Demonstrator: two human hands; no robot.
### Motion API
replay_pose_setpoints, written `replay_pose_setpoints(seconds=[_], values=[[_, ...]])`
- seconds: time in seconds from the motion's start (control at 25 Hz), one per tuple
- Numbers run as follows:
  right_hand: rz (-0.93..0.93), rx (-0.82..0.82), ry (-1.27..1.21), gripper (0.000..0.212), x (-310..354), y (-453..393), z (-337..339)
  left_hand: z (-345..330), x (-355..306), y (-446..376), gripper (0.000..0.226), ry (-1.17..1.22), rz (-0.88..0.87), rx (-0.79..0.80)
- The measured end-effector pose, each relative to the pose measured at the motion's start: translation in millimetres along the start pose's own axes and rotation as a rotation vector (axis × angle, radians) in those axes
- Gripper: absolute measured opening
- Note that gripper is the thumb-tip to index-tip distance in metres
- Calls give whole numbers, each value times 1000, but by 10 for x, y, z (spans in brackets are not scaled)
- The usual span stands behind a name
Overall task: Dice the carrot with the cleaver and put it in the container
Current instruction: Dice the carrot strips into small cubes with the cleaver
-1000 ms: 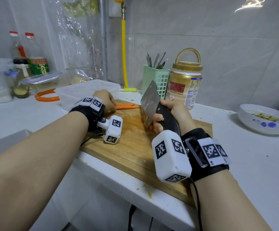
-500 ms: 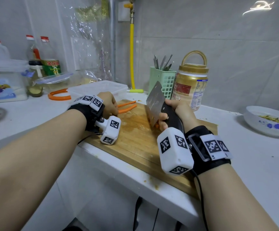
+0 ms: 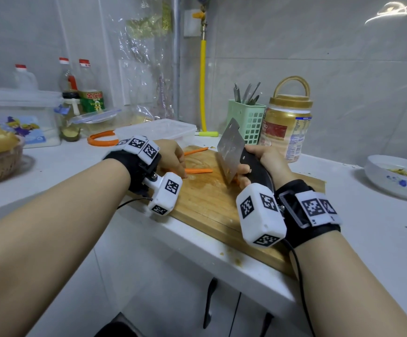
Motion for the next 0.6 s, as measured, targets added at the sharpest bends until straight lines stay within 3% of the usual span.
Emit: replay_pose_setpoints(seconds=[0.16,0.6], values=[[-12,14,-1,22,-2,-3,-9,-74,-114,-24,9,46,-97,-98],[6,9,56,20,1,-21,-19,-233,74,-8,21,437,-175,-30]])
Point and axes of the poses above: each hand's wrist, its own y-axis away from the middle knuckle, its own z-axis out of the back of the hand, x = y × z, the point moved 5 cm from there along -y, towards the middle knuckle, and after that the axes turned 5 degrees about -y, right-handed, at the moved point
